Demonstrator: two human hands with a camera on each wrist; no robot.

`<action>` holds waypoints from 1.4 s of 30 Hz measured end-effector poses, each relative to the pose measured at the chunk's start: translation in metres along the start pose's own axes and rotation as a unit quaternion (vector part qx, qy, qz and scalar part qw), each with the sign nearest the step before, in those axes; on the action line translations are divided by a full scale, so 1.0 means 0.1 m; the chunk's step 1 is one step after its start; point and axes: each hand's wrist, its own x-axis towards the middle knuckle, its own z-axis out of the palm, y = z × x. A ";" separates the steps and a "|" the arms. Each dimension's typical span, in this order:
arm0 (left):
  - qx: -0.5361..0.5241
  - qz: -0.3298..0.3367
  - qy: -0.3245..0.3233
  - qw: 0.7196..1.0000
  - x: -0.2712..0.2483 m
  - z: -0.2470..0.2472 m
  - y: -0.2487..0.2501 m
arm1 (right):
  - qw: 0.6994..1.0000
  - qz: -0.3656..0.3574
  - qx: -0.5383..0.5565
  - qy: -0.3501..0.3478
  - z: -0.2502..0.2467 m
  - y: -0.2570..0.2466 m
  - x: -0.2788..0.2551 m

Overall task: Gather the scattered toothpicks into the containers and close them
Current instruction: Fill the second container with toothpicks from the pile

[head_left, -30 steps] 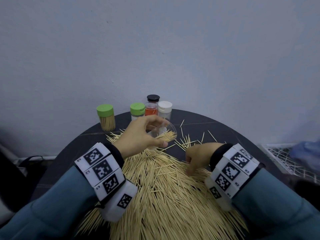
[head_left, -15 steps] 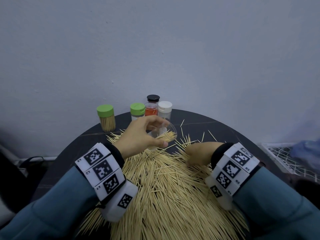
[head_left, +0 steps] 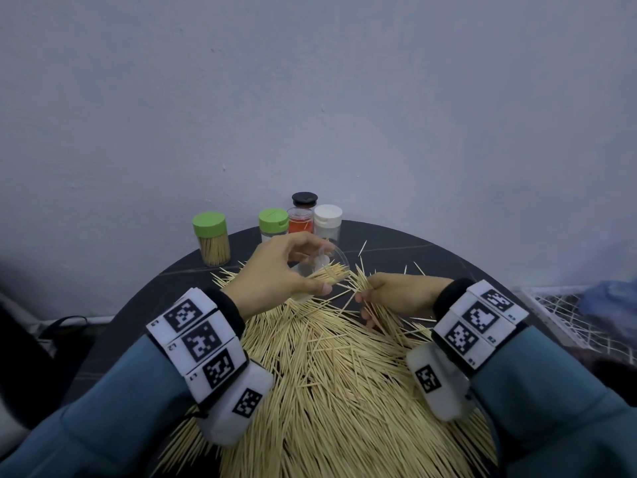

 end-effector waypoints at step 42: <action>-0.187 -0.010 -0.023 0.982 -0.01 0.05 0.13 | 0.857 -0.330 0.364 0.155 0.28 -0.28 0.03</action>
